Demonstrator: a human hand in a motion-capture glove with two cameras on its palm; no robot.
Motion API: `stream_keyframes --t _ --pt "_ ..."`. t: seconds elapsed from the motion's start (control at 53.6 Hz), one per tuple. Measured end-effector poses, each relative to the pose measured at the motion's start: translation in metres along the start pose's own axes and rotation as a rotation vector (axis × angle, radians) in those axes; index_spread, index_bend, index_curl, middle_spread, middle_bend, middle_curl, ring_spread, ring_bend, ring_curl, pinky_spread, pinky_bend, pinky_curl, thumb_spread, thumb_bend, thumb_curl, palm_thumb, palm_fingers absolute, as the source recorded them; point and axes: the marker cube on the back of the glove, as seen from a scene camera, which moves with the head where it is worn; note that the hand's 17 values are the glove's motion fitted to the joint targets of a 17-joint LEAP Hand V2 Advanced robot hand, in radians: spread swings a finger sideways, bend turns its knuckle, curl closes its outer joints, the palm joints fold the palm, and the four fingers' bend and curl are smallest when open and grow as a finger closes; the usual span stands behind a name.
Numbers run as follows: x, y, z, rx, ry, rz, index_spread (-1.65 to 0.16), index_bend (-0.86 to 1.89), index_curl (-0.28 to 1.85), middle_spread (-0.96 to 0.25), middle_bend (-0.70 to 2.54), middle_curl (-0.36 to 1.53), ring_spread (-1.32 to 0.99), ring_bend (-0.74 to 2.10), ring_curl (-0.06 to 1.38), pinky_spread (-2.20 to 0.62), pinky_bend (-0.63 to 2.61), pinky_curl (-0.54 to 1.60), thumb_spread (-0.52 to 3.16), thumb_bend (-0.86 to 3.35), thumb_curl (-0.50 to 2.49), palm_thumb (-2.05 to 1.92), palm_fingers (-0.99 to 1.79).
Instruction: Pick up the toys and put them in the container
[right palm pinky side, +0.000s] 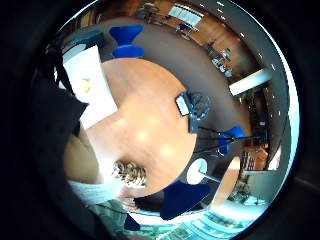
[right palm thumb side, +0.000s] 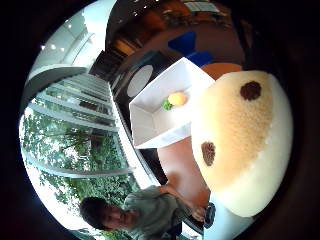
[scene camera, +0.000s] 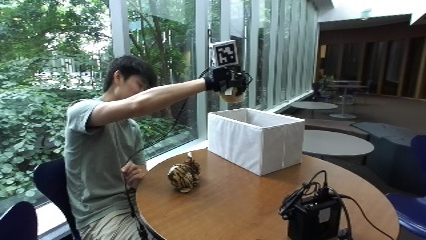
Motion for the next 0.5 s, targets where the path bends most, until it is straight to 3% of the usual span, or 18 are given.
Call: stream_keyframes --t 0.093,0.28,0.373,0.504 --pt "-0.080 -0.001 0.021 -0.041 0.163 -0.262 -0.48 0.61 1.05 -0.52 0.89 0.95 -0.46 1.33 0.74 -0.35 1.28 0.55 0.18 0.11 1.14 0.77 0.55" --pt "-0.161 -0.022 0.053 -0.096 0.190 -0.338 -0.49 0.57 1.10 -0.54 0.86 0.97 -0.46 1.33 0.75 -0.35 1.30 0.55 0.17 0.10 1.17 0.77 0.52" --pt "-0.207 -0.044 0.074 -0.093 0.204 -0.180 -0.50 0.55 1.12 -0.54 0.86 0.98 -0.46 1.33 0.75 -0.35 1.30 0.55 0.16 0.09 1.18 0.78 0.51" --pt "-0.258 -0.057 0.107 -0.124 0.179 -0.405 -0.50 0.54 1.14 -0.56 0.82 0.99 -0.46 1.33 0.76 -0.35 1.31 0.54 0.17 0.07 1.19 0.78 0.51"
